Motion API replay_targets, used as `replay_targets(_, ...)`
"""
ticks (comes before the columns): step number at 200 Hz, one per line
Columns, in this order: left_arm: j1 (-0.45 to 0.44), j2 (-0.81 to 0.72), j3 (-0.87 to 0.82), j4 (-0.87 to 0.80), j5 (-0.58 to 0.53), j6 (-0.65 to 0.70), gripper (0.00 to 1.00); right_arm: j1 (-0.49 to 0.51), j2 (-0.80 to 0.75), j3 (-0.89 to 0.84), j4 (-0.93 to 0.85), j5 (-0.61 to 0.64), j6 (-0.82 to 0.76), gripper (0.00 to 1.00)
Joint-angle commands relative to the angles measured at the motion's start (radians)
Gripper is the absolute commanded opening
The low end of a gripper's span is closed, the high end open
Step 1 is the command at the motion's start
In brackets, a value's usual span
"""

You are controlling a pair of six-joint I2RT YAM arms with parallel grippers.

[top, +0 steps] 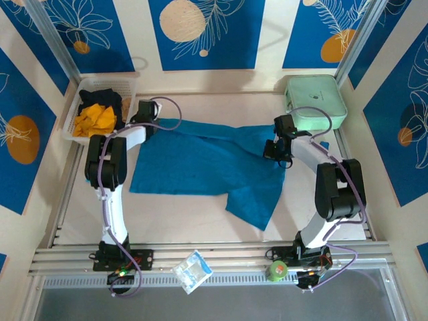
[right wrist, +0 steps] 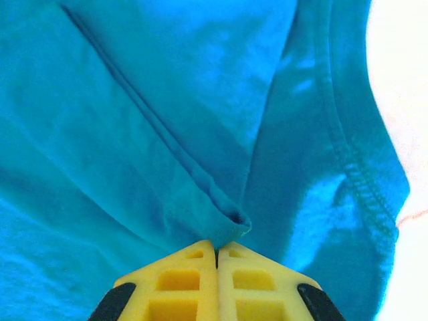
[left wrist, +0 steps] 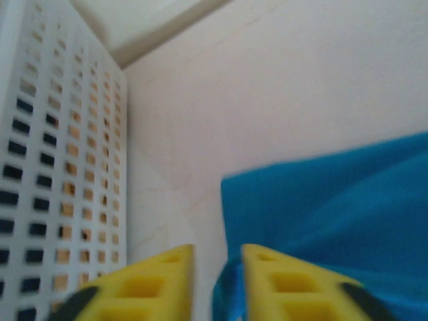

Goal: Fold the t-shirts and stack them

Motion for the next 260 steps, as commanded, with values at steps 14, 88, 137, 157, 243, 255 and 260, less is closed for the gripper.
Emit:
replay_targets(14, -0.040, -0.089, -0.057, -0.019, -0.103, 0.024, 0.48, -0.001, 0.049, 0.003, -0.090, -0.022, 0.017, 0.00)
replay_targets(88, -0.081, -0.253, -0.129, -0.071, -0.165, -0.033, 0.96, 0.030, -0.043, 0.071, -0.202, -0.124, -0.061, 0.65)
replay_targets(137, -0.131, -0.448, -0.223, -0.140, -0.091, -0.210, 1.00, 0.034, 0.075, 0.252, -0.165, -0.170, -0.143, 0.66)
replay_targets(157, -0.136, -0.529, -0.253, -0.200, 0.005, -0.317, 0.99, 0.035, 0.212, 0.363, -0.149, -0.199, -0.198, 0.62)
replay_targets(243, -0.147, -0.762, -0.378, -0.351, 0.241, -0.482, 1.00, 0.033, 0.548, 0.679, -0.198, -0.247, -0.275, 0.51)
replay_targets(255, -0.148, -0.772, -0.384, -0.367, 0.235, -0.479, 1.00, 0.035, 0.557, 0.682, -0.198, -0.268, -0.269, 0.48)
replay_targets(260, -0.148, -0.775, -0.386, -0.372, 0.233, -0.478, 1.00, 0.035, 0.560, 0.681, -0.199, -0.274, -0.268, 0.46)
